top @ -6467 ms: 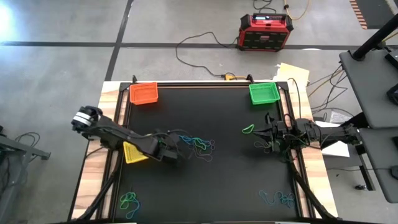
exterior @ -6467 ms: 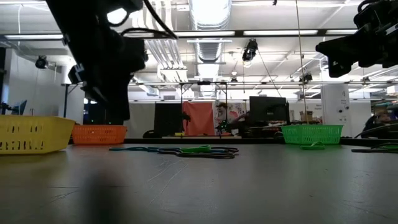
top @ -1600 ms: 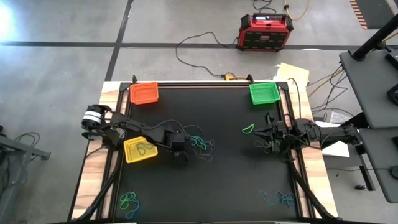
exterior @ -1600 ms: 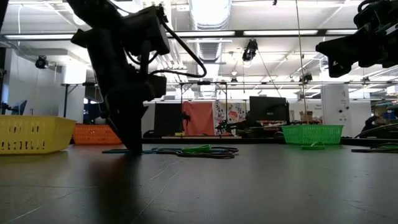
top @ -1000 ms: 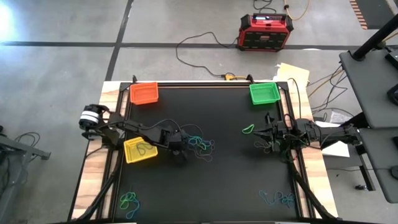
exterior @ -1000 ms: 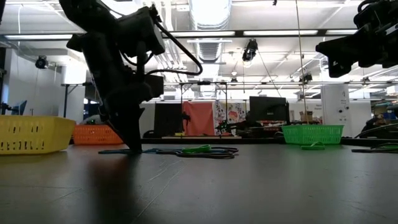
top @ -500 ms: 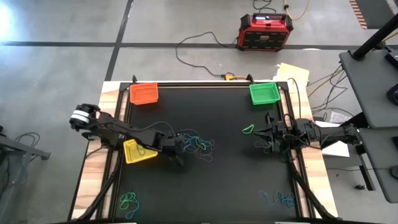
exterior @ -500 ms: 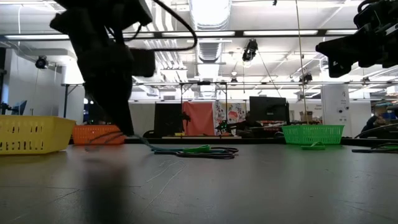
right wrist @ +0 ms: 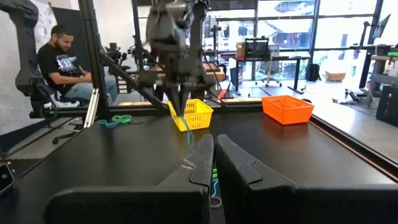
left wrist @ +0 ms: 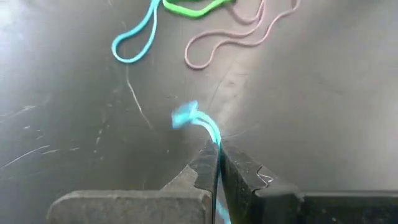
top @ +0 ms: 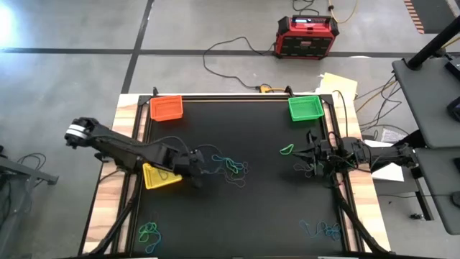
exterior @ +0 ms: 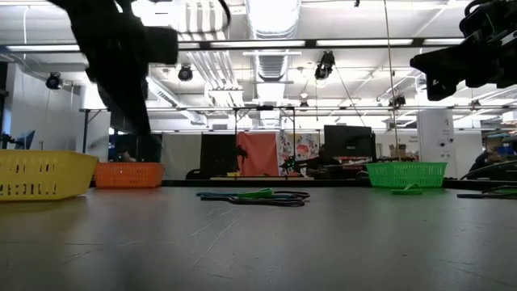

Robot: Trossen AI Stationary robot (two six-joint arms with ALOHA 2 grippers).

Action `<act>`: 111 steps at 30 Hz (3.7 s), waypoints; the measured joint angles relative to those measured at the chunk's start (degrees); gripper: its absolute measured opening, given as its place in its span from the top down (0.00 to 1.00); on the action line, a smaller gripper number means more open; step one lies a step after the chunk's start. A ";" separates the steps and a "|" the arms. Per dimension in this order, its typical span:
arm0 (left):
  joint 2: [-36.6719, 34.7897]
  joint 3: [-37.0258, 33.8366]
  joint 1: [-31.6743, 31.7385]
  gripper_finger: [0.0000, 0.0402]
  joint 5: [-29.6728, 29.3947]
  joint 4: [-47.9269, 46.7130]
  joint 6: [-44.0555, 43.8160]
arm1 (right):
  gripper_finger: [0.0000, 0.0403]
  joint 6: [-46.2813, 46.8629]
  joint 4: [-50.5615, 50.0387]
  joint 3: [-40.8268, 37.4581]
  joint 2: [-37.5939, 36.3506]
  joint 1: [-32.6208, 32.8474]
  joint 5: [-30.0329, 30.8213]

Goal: Sort rubber bands into baskets
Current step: Put the blue rubber band into the yellow bin

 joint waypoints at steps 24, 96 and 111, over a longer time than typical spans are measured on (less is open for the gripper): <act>-14.99 10.94 -7.92 1.00 -4.59 -38.76 -23.30 | 0.98 -0.02 0.00 0.02 0.01 0.01 -0.02; -5.71 -5.79 -6.58 0.53 -5.00 -23.73 -36.49 | 0.98 0.00 0.00 0.00 0.01 -0.01 -0.02; -5.33 -2.40 -7.39 0.53 -27.28 -2.86 -22.98 | 0.98 -0.01 0.00 0.00 0.01 0.01 -0.02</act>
